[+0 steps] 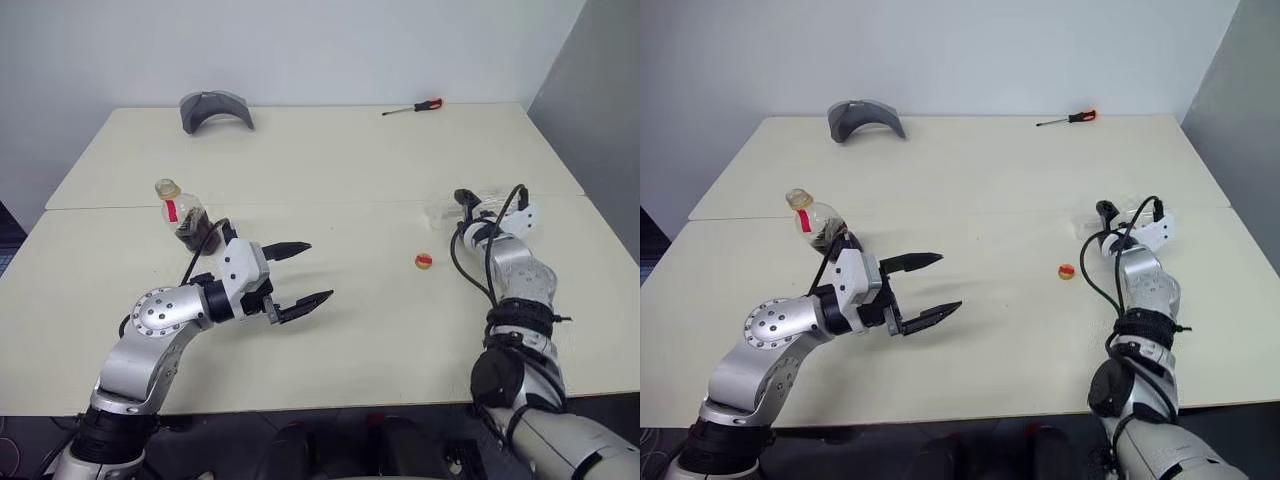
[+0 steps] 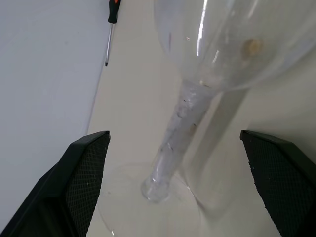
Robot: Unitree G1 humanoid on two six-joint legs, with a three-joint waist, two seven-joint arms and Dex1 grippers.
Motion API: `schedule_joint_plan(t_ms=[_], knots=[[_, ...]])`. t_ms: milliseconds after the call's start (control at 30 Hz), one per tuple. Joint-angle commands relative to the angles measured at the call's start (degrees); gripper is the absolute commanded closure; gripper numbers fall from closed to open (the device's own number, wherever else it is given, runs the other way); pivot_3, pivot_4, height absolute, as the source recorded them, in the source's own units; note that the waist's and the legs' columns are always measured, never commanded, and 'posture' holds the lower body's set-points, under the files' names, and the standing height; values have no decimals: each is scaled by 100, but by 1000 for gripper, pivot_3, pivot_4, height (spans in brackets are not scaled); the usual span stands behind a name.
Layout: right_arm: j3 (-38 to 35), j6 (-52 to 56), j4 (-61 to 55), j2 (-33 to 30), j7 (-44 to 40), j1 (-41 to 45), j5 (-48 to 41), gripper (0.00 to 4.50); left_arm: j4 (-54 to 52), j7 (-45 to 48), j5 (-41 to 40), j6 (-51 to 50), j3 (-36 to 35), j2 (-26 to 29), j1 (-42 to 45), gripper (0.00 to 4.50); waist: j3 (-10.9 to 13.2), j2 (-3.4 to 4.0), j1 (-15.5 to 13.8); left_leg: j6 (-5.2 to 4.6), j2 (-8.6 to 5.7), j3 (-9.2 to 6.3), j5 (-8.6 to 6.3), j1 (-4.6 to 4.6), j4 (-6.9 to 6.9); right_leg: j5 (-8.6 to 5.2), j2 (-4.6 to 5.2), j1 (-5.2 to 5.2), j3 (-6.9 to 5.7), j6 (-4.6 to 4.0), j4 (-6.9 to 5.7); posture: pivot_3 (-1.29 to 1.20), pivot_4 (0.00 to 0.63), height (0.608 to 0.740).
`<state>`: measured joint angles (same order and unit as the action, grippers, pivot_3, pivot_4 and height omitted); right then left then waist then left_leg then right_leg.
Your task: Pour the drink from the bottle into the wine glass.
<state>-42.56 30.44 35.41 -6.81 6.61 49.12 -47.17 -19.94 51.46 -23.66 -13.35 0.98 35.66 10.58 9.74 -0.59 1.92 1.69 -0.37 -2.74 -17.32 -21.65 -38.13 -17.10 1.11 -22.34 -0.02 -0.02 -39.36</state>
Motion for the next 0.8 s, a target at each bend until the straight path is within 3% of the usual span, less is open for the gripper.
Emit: schedule_joint_plan(t_ms=[33,400,500,800], knots=[[82,-394,628,-248,-328,324,109,0,-120,-9,-16,32,-51,-3,70,68,0,0,0,0,1,0,0,0,0,0,0,0,0,0,0,0,150,740],[22,-1166,2409,-562,-779,888,239,0,-39,-45,8,40,-61,-34,197,68,-3,-4,-1,0,1,9,0,4,-2,1,0,4,10,0,0,0,150,740],[62,-1341,2717,-584,-874,954,337,598,7,-51,21,47,-69,-26,267,0,-3,-6,6,0,2,10,0,10,-2,1,0,7,11,0,-1,0,150,740],[446,-1508,2953,-633,-1371,1143,756,3782,-63,-104,32,24,-86,-7,180,0,-3,-5,46,0,5,36,0,22,4,1,-2,6,34,0,-4,0,150,740]])
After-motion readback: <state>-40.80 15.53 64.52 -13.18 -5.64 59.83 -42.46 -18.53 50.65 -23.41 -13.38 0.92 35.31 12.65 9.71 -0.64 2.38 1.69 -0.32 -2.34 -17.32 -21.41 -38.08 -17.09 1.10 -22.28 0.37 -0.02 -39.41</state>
